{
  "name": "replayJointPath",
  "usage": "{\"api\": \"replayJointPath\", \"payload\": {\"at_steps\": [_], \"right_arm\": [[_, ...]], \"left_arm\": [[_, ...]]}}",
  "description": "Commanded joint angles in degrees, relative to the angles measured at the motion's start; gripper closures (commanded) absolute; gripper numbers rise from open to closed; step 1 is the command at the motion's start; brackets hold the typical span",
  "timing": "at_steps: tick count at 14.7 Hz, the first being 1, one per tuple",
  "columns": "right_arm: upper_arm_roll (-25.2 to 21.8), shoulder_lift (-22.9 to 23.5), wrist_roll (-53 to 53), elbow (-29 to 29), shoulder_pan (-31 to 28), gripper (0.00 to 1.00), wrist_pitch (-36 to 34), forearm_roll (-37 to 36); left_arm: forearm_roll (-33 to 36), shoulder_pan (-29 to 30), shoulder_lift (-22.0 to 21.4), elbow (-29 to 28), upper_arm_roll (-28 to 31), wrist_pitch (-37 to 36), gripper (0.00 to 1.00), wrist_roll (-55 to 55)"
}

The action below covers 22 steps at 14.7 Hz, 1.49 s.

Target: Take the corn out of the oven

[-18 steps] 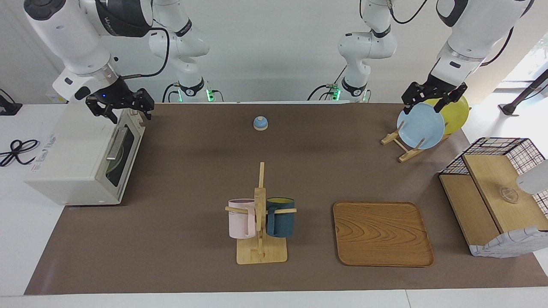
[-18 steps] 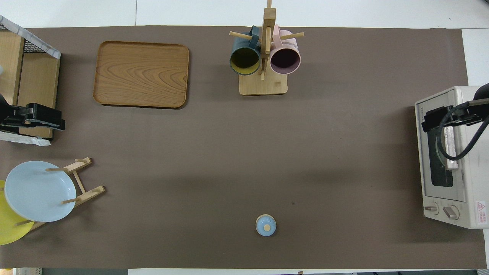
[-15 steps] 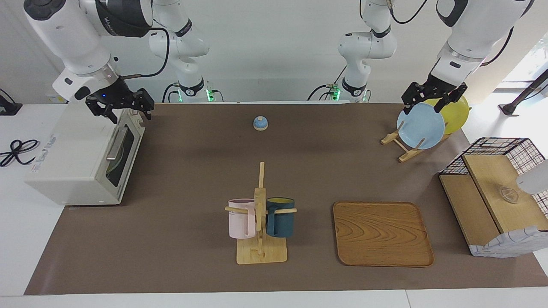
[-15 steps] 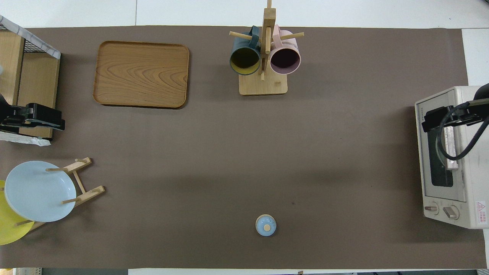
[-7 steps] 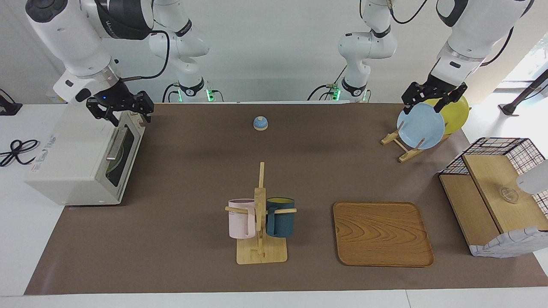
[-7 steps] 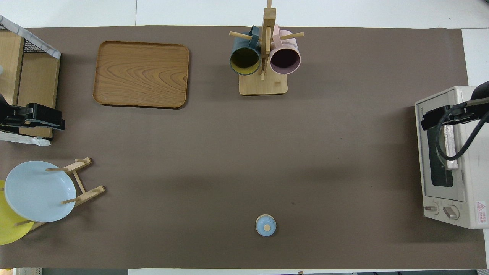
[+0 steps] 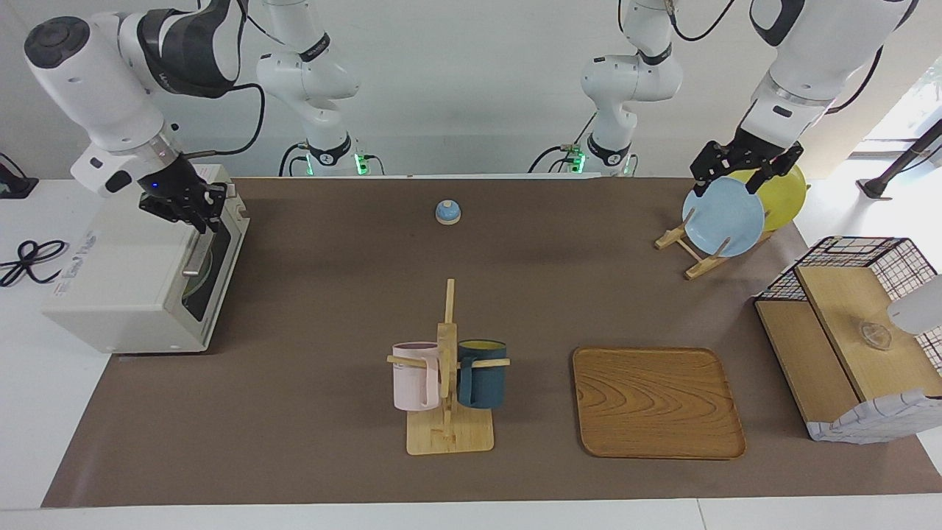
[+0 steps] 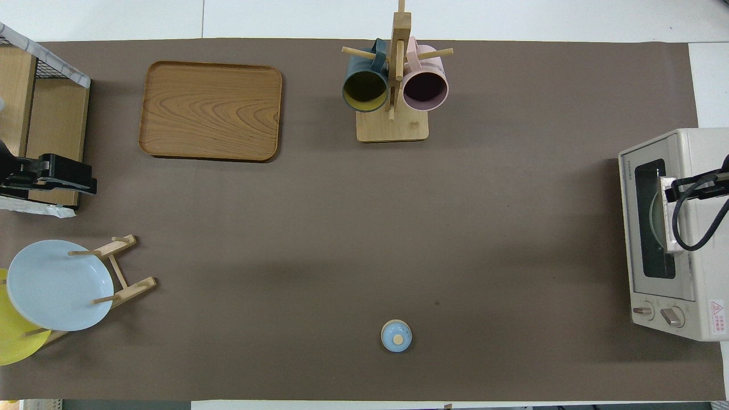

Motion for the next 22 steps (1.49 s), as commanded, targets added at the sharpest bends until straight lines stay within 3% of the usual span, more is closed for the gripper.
{"api": "replayJointPath", "payload": {"at_steps": [1, 7, 22], "right_arm": [[-0.07, -1.32, 1.14, -4.22, -2.03, 1.0, 4.09, 0.8], [-0.07, -0.43, 0.97, -7.38, -4.76, 1.0, 7.17, 0.97], [0.54, -0.43, 0.89, -11.43, -3.71, 1.0, 10.6, 1.06]], "left_arm": [[0.17, 0.78, -0.92, -0.48, -0.47, -0.66, 0.0, 0.21], [0.17, 0.78, -0.92, -0.48, -0.47, -0.66, 0.0, 0.21], [0.17, 0.78, -0.92, -0.48, -0.47, -0.66, 0.0, 0.21]]}}
